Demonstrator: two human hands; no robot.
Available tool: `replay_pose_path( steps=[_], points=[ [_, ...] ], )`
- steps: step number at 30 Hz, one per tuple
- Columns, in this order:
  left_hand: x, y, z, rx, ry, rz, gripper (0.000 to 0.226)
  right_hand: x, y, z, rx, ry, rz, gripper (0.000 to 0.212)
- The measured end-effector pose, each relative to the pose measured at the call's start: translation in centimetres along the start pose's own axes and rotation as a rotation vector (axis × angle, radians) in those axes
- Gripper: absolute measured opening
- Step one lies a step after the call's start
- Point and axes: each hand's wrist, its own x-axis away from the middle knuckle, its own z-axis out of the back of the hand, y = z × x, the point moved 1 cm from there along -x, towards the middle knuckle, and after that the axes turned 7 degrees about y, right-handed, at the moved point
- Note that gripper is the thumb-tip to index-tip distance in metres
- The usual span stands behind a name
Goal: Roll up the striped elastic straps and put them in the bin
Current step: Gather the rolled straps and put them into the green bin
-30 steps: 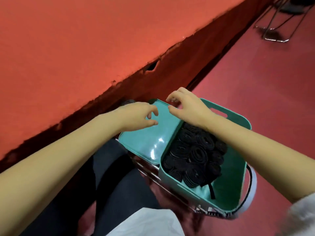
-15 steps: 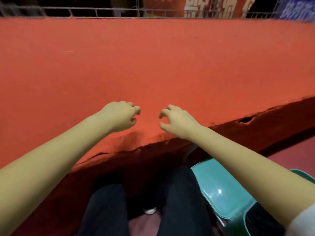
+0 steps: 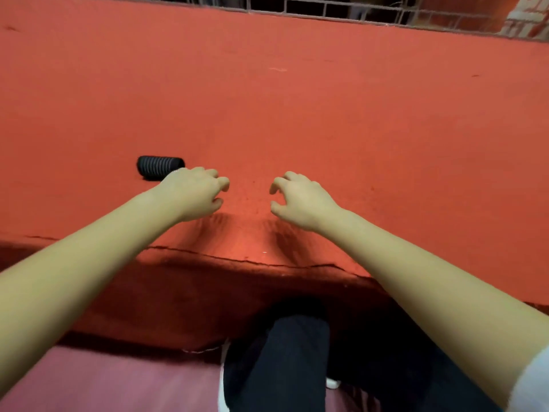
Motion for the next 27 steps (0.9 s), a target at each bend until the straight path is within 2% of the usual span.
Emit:
replay_pose_path(
  steps=[11,14,19,27],
  points=[
    [0.8,-11.1,-5.1,0.001,-0.01,0.231,0.035,-10.1,-8.6,-4.7,-0.023,-0.03,0.144,0.036],
    [-0.1,-13.0,-6.2,0.03,0.047,0.266,0.033,-12.5,-10.0,-6.1,-0.049,-0.011,0.157,0.038],
    [-1.7,-14.6,-8.2,0.12,0.217,0.277,0.022,-15.2,-11.8,-9.2,-0.248,0.034,0.097,0.052],
    [-3.0,-15.7,-12.2,0.221,0.212,0.258,0.047,-17.2,-12.1,-12.9,-0.328,-0.026,0.119,0.053]
  ],
)
